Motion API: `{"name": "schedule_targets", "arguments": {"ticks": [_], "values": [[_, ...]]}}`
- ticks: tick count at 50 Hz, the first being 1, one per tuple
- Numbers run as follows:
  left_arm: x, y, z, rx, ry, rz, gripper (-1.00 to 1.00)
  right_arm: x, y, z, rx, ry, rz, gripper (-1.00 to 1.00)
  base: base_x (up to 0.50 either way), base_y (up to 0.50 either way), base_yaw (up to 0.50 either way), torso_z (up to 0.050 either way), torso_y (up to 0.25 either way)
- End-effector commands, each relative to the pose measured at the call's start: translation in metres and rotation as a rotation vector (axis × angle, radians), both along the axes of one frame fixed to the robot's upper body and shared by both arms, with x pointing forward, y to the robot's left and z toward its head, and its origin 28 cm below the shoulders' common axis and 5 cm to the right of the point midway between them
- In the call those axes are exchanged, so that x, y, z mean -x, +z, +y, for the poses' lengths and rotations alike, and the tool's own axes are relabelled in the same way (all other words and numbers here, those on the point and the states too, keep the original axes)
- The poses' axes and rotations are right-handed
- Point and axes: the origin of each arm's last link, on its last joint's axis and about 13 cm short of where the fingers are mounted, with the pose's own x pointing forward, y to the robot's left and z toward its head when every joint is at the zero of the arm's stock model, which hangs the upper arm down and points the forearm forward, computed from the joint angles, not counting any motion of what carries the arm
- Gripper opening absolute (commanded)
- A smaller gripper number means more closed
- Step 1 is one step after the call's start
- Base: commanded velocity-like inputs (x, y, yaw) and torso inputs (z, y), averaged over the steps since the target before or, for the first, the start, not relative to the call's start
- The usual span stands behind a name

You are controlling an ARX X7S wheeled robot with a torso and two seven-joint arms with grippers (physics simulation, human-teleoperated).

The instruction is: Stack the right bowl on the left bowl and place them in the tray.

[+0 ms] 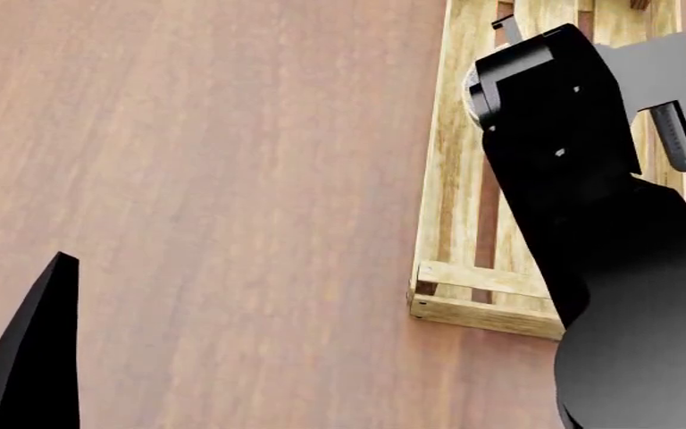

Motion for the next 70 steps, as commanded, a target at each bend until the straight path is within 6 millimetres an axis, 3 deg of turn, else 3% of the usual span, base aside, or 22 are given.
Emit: {"name": "schedule_targets", "arguments": {"ticks": [1,34,55,56,70], "values": [[0.000,0.000,0.001,0.001,0.002,0.002,1.00,-0.001,-0.003,-0.004,0.003,-0.008,-0.010,-1.00,0.00,0.00,0.00,0.000,0.000],[0.000,-0.001,0.000,-0.003,0.005,0.005,1.00,-0.001,-0.022,-0.006,-0.008,-0.006,0.008,-1.00,0.00,0.00,0.00,0.000,0.001],[-0.001,0.000,0.000,-0.002,0.006,0.005,1.00,-0.001,-0.023,-0.007,-0.022,-0.004,-0.007,-1.00,0.00,0.00,0.00,0.000,0.000],[-0.001,0.000,0.001,-0.002,0.006,0.004,1.00,-0.001,-0.023,-0.007,-0.017,-0.003,-0.012,1.00,0.00,0.00,0.00,0.000,0.000],[-0.001,0.000,0.000,-0.001,0.003,0.005,1.00,-0.002,-0.022,-0.008,-0.025,-0.009,-0.044,1.00,0.00,0.00,0.00,0.000,0.000]]}}
